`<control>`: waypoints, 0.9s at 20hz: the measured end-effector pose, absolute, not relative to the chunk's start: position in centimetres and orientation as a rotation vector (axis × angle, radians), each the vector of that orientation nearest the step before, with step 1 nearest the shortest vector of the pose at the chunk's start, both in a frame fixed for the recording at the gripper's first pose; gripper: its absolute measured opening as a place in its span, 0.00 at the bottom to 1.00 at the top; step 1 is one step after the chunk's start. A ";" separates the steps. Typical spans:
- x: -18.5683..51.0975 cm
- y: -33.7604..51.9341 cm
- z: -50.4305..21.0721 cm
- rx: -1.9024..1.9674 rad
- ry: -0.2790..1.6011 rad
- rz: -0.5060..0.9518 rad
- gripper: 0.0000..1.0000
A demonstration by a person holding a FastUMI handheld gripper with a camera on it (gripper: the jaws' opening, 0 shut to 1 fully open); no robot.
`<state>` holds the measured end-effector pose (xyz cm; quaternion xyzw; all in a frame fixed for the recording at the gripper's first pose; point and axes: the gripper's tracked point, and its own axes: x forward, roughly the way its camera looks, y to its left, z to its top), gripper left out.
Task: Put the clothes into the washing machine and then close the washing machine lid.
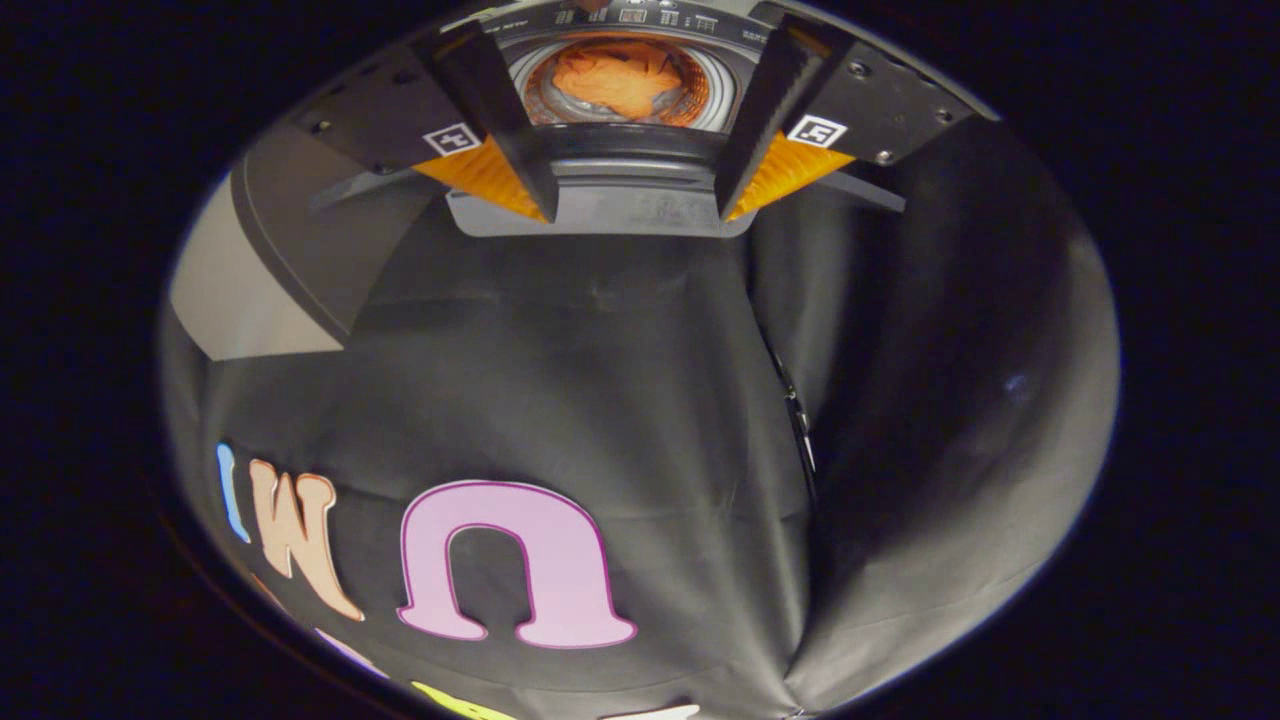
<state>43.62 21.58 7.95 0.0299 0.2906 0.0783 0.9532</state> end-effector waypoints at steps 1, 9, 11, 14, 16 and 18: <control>42.9 21.5 7.2 0.066 0.594 0.160 0.94; 36.7 22.2 5.4 0.125 0.485 0.225 0.91; 35.6 21.4 5.0 0.149 0.468 0.231 0.91; 32.6 20.6 5.6 0.168 0.424 0.245 0.91; 30.6 19.7 5.8 0.153 0.397 0.251 0.91; 28.4 18.9 6.2 0.144 0.359 0.253 0.91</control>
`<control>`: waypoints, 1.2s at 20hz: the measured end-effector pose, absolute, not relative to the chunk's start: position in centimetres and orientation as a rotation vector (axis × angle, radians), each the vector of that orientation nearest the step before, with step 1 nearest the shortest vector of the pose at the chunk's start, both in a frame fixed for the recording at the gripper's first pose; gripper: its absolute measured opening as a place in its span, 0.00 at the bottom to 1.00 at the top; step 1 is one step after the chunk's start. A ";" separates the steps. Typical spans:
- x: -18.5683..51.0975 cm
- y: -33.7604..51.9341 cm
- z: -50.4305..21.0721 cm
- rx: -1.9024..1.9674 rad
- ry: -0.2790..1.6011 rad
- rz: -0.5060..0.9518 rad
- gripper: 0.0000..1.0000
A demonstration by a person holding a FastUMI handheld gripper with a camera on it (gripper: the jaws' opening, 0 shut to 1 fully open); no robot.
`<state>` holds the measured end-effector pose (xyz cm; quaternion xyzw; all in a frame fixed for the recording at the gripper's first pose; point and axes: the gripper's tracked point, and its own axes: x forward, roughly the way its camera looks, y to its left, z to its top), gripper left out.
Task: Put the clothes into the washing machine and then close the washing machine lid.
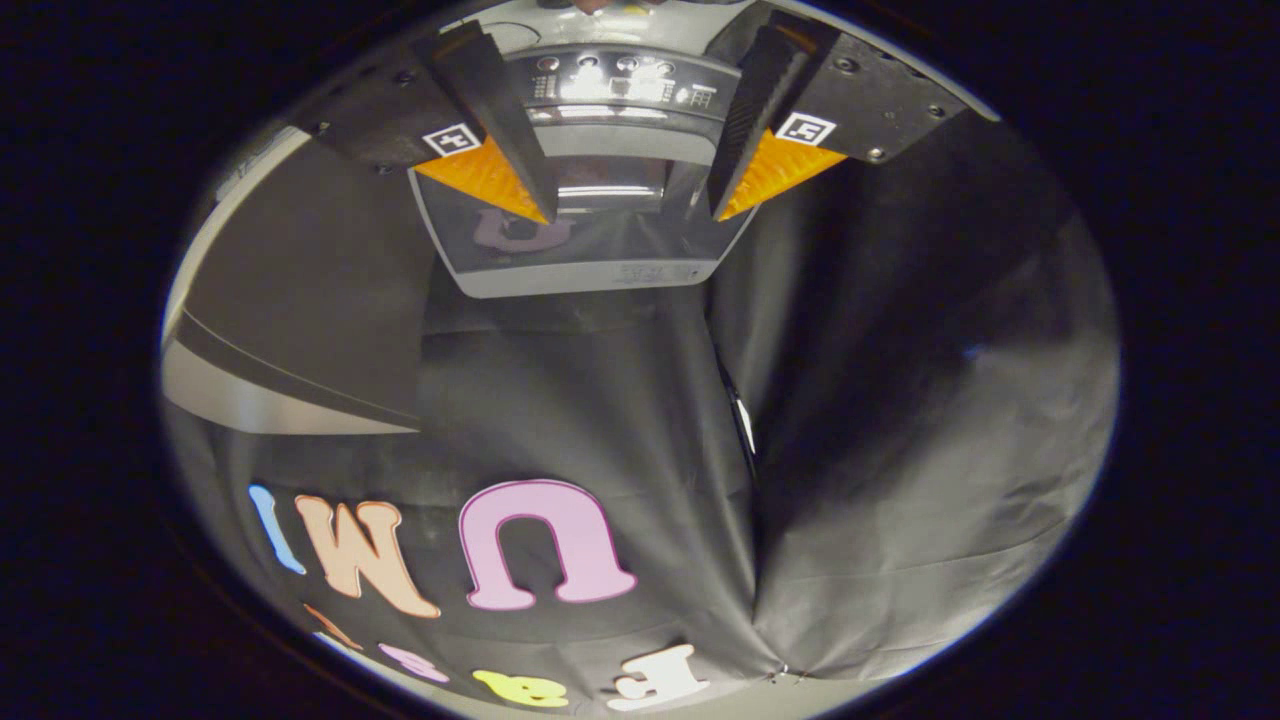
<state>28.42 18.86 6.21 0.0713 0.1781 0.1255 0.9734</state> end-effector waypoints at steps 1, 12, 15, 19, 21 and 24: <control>27.2 18.3 6.4 0.149 0.345 0.254 0.92; 15.6 10.3 6.3 0.236 0.263 0.212 0.97; 12.9 8.3 6.3 0.234 0.228 0.188 0.97; 10.1 5.9 7.1 0.154 0.178 0.138 0.97; 9.1 5.2 8.2 0.115 0.136 0.109 0.97; 7.2 4.6 8.6 0.101 0.115 0.091 0.97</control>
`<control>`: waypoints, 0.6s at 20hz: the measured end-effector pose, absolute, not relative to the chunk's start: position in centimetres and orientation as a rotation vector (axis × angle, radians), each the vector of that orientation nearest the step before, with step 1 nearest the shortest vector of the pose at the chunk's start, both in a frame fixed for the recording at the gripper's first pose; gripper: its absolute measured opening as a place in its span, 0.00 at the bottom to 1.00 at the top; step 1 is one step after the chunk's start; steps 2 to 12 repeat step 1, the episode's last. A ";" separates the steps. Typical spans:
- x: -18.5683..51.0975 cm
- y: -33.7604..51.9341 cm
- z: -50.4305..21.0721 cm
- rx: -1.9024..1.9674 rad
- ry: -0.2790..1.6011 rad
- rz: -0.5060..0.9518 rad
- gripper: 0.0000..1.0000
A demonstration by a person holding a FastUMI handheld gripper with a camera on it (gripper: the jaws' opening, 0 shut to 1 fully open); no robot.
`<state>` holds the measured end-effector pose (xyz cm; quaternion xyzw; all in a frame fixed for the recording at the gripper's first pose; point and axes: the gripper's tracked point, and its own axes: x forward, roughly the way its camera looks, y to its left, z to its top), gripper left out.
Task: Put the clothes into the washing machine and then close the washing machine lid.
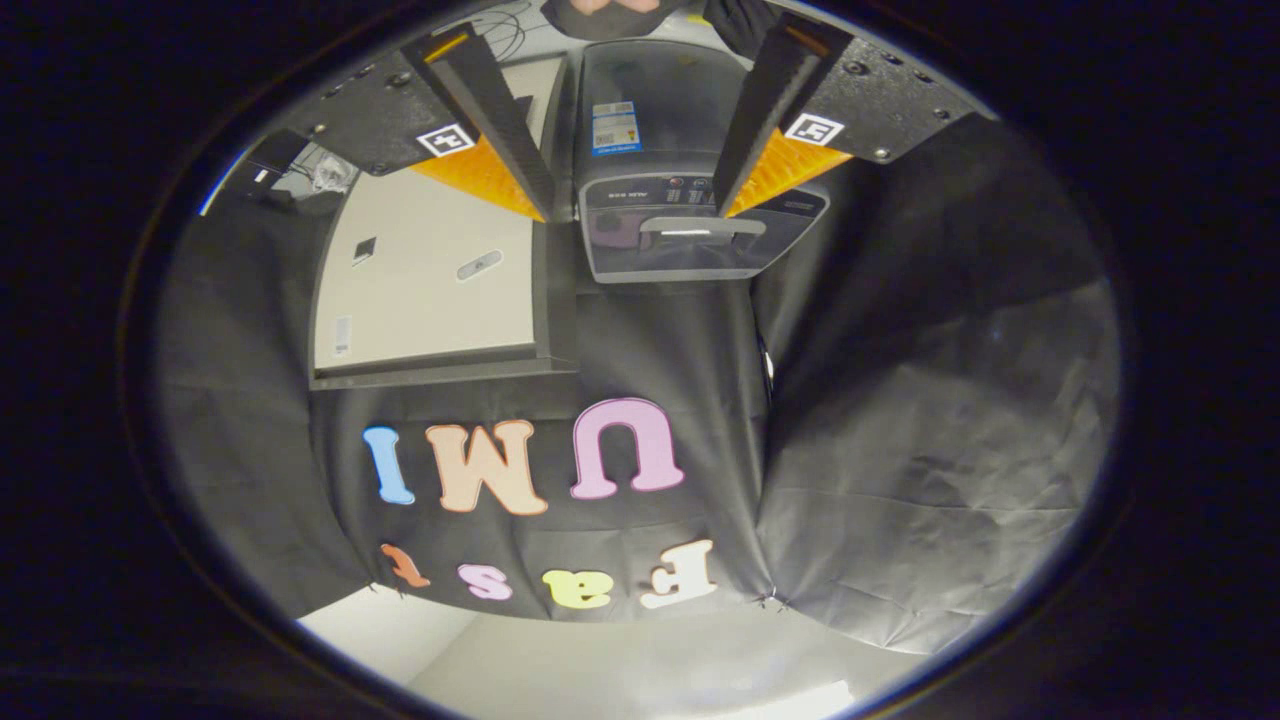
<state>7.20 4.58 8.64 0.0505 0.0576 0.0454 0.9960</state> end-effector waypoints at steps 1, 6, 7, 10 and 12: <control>6.4 4.4 8.6 0.093 0.120 0.086 0.97; 6.4 4.4 8.6 0.093 0.120 0.086 0.97; 6.4 4.4 8.6 0.093 0.120 0.086 0.97; 6.4 4.4 8.6 0.093 0.120 0.086 0.97; 6.4 4.4 8.6 0.093 0.120 0.086 0.97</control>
